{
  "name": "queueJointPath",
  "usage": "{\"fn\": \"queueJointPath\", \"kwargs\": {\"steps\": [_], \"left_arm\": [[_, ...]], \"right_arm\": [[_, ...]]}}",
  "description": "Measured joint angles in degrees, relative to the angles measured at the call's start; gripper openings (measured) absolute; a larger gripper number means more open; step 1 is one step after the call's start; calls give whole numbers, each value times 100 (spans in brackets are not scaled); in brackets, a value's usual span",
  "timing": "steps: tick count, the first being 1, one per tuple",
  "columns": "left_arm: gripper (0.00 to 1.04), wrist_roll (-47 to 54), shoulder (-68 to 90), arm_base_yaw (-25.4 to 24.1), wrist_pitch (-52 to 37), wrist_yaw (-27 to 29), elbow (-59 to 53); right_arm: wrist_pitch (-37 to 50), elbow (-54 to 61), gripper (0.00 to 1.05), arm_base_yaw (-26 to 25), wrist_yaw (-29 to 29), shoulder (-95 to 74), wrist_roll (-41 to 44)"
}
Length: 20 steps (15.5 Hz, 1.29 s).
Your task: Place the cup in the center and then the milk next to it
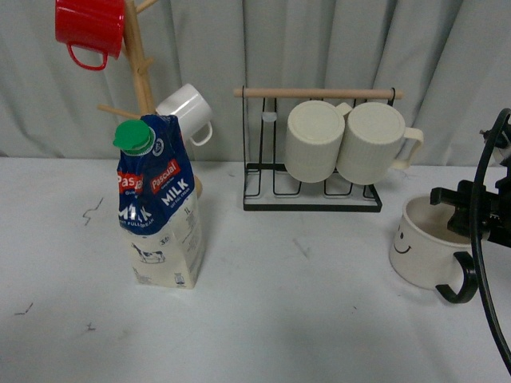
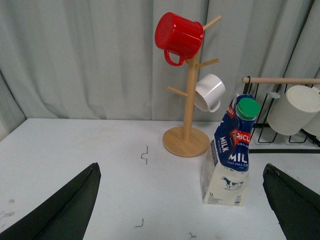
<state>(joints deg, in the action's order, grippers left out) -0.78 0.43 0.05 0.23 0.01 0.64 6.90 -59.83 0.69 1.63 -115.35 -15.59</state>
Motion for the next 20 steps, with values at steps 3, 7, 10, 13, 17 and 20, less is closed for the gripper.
{"fn": "queueJointPath", "kwargs": {"steps": [3, 7, 10, 13, 17, 20], "left_arm": [[98, 2, 0, 0, 0, 0, 0], [98, 2, 0, 0, 0, 0, 0], [98, 0, 0, 0, 0, 0, 0], [98, 2, 0, 0, 0, 0, 0], [98, 2, 0, 0, -2, 0, 0], [98, 2, 0, 0, -2, 0, 0]], "right_arm": [[0, 111, 4, 55, 22, 306, 61], [-157, 83, 3, 614, 79, 678, -72], [-319, -345, 3, 1047, -146, 452, -400], [-765, -817, 3, 1445, -404, -61, -754], [-1078, -922, 3, 1696, -577, -90, -892], [-1143, -918, 3, 1657, -673, -131, -898]]}}
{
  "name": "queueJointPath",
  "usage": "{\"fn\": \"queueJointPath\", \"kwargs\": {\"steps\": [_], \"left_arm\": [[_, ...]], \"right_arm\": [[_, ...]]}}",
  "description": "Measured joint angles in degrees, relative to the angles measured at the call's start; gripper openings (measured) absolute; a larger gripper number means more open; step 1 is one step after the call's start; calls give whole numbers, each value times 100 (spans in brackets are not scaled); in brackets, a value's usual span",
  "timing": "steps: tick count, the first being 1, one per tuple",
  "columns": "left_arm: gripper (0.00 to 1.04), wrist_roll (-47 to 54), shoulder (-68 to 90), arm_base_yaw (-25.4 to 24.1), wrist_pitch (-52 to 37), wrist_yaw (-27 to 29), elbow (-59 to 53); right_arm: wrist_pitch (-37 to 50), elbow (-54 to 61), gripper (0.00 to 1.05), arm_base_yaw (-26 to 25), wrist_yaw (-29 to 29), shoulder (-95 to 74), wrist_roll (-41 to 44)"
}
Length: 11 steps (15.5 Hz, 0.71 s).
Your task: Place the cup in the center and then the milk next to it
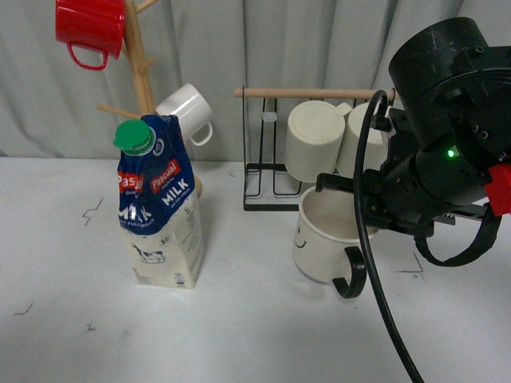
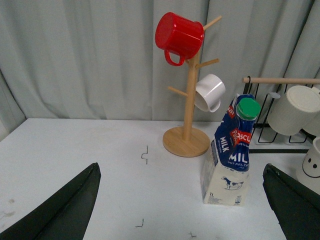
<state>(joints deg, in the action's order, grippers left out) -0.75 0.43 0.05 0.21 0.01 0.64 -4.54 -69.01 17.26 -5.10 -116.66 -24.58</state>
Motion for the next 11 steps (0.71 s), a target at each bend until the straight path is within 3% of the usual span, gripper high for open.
{"fn": "queueJointPath", "kwargs": {"steps": [8, 11], "left_arm": [[98, 0, 0, 0, 2, 0, 0], [98, 0, 0, 0, 2, 0, 0]], "right_arm": [[-225, -15, 3, -7, 0, -109, 4], [-127, -15, 30, -7, 33, -94, 13]]}}
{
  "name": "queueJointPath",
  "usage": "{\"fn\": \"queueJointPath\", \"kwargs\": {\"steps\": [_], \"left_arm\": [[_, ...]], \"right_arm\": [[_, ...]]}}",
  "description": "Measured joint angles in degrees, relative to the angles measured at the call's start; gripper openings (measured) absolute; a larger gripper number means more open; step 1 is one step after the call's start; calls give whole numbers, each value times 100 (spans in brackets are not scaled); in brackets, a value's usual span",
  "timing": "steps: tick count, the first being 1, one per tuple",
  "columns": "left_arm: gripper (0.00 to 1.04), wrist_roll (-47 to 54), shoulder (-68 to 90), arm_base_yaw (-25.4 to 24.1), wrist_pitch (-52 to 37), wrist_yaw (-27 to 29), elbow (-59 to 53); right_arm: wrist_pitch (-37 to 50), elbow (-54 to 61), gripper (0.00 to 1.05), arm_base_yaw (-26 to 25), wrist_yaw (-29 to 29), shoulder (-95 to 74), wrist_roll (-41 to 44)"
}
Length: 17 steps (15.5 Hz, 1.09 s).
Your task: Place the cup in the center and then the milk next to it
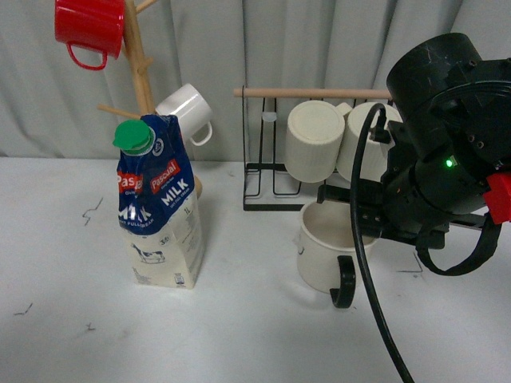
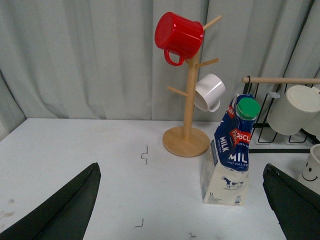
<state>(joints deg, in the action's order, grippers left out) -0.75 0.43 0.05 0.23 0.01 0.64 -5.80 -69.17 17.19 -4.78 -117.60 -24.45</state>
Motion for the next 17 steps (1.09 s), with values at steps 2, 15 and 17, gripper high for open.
{"fn": "queueJointPath", "kwargs": {"steps": [2, 15, 17], "left_arm": [[98, 0, 0, 0, 0, 0, 0], [98, -2, 0, 0, 0, 0, 0], [98, 0, 0, 0, 0, 0, 0]], "right_arm": [[103, 9, 47, 0, 0, 114, 2], [4439, 4074, 38, -793, -511, 5062, 2234], [4192, 4881, 12, -911, -304, 5969, 2345]]}}
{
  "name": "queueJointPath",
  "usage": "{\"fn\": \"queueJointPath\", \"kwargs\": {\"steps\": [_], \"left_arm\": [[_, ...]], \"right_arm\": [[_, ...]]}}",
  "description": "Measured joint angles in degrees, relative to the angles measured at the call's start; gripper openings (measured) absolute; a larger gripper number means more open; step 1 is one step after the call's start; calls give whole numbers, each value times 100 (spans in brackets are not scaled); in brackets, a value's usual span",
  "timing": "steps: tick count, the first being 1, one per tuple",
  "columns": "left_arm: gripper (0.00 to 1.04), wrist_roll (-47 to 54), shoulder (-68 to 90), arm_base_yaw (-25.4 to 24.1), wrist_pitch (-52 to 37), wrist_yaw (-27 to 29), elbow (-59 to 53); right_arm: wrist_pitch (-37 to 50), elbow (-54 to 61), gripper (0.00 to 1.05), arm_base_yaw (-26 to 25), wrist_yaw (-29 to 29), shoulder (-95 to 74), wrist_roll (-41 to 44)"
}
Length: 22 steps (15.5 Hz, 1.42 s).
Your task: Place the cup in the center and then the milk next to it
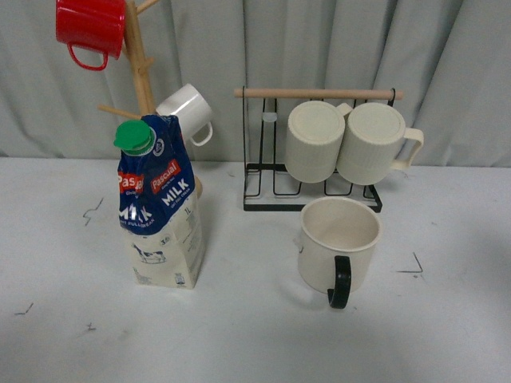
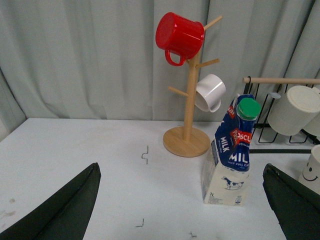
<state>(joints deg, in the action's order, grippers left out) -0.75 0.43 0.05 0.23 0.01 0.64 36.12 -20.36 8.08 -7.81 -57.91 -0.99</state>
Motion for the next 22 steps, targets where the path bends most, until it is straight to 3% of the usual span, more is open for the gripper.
{"fn": "queueJointPath", "kwargs": {"steps": [1, 4, 7, 14, 15, 22], "left_arm": [[98, 0, 0, 0, 0, 0, 0], [98, 0, 0, 0, 0, 0, 0], [98, 0, 0, 0, 0, -2, 0], [98, 0, 0, 0, 0, 0, 0], [98, 0, 0, 0, 0, 0, 0], [98, 0, 0, 0, 0, 0, 0]], "right_arm": [[-2, 328, 1, -87, 90, 398, 55], [-33, 922, 2, -306, 284, 1056, 63], [-249, 1327, 2, -846, 721, 1707, 66], [-1126, 1792, 2, -809, 776, 3045, 66], [-866, 1954, 2, -809, 776, 3117, 66], [-2087, 1971, 2, -809, 776, 4293, 66]]}}
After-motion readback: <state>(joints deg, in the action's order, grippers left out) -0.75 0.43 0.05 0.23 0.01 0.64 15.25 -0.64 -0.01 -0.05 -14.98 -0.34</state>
